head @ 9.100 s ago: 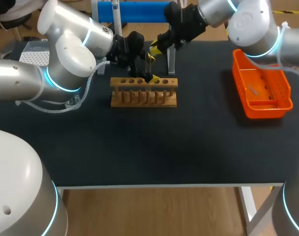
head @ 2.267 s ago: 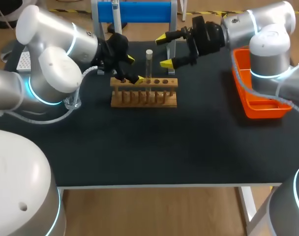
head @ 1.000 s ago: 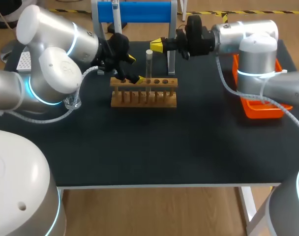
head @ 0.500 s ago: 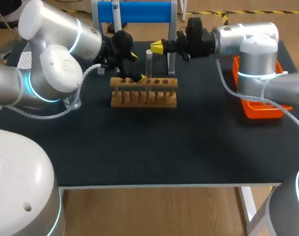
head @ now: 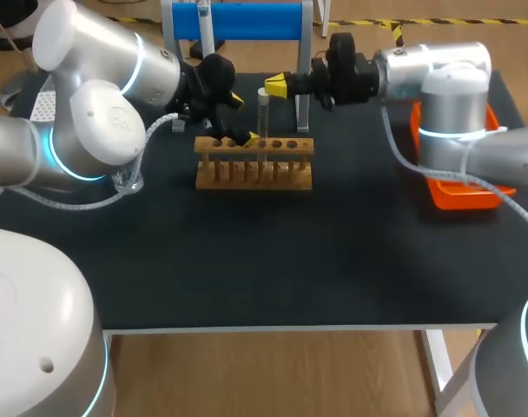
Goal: Invert the test tube, pick up the pipette, mount the tip to pipette, aspirate from beaker and dispense into the tube, eject the tip, return the pipette, and cap with the stopper.
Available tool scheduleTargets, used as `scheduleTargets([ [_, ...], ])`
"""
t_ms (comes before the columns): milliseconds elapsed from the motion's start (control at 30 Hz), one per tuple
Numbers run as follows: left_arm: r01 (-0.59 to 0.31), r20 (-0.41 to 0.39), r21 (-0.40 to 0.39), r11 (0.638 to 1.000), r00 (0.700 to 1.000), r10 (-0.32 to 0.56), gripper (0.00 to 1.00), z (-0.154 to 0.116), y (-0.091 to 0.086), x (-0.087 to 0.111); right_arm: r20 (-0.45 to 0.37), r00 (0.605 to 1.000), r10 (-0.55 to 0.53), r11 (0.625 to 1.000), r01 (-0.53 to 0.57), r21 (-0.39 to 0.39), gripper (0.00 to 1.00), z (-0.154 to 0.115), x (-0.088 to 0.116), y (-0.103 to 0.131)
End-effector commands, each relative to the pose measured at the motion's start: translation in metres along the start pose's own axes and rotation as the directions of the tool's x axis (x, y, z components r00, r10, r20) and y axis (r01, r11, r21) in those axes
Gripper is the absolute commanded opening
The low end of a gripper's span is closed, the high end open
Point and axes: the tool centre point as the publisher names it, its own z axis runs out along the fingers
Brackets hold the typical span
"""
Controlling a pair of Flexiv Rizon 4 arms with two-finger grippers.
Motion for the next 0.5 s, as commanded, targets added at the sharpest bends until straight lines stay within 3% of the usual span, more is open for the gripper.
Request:
scheduleTargets([
  [33,0.001,-0.003,-0.003,1.000,1.000,-0.001,1.00,-0.0002,-0.0006,-0.0005,-0.002,1.000,-0.002,1.000,0.002,-0.002,0.00,0.0035,-0.0057,-0.0022],
  [500,0.001,-0.003,-0.003,1.000,1.000,-0.001,1.00,-0.0002,-0.0006,-0.0005,0.015,1.000,-0.020,1.000,0.020,0.025,0.00,0.0034,-0.0136,-0.0078],
])
